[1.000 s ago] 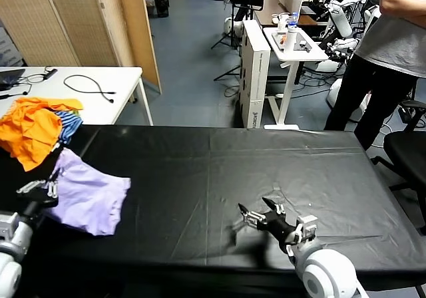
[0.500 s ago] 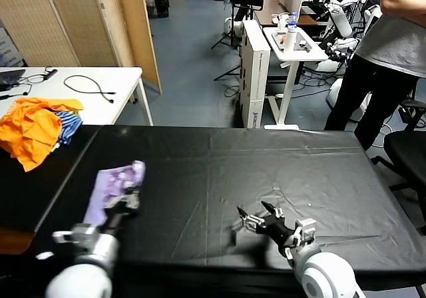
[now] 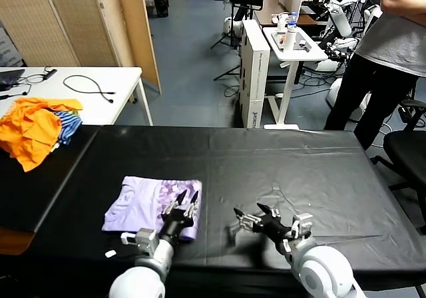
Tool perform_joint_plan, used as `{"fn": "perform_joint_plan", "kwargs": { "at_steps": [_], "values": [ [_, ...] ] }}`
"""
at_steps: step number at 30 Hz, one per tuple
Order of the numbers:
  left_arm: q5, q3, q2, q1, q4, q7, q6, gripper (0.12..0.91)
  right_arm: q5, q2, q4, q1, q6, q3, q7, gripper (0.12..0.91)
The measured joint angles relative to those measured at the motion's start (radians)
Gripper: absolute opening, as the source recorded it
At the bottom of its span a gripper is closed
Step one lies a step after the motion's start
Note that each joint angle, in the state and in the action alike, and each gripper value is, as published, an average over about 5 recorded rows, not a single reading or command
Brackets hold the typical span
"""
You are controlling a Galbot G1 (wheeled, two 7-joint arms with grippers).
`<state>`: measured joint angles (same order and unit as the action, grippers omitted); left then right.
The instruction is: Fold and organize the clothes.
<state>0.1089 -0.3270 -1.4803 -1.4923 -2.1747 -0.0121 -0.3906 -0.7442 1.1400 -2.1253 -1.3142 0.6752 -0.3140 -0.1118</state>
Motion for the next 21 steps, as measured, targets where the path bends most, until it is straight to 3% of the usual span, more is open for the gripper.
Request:
{"fn": "perform_joint_plan", "kwargs": {
  "at_steps": [3, 6, 11, 17, 21],
  "values": [
    [-0.04, -0.015, 0.044, 0.0, -0.024, -0.015, 0.032, 0.801, -0.06, 0.001, 0.011, 0.025, 0.018, 0.019, -0.014, 0.907],
    [-0.05, -0.053, 0.087, 0.013, -0.031, -0.014, 0.055, 0.89, -0.113, 0.01, 0.03, 0.052, 0.024, 0.05, -0.022, 0.907],
    [-0.047, -0.13, 0.144, 0.03, -0.029, -0.011, 0.059, 0.906, -0.145, 0.038, 0.073, 0.102, 0.026, 0.117, -0.022, 0.907],
    [-0.091, -0.167, 0.158, 0.017, -0.033, -0.027, 0.051, 0.907, -0.138, 0.092, 0.144, 0.168, 0.027, 0.202, -0.013, 0.906],
    [-0.098, -0.187, 0.166, 0.011, -0.038, -0.028, 0.048, 0.907, -0.125, 0.124, 0.197, 0.201, 0.024, 0.242, -0.003, 0.814]
  ]
}}
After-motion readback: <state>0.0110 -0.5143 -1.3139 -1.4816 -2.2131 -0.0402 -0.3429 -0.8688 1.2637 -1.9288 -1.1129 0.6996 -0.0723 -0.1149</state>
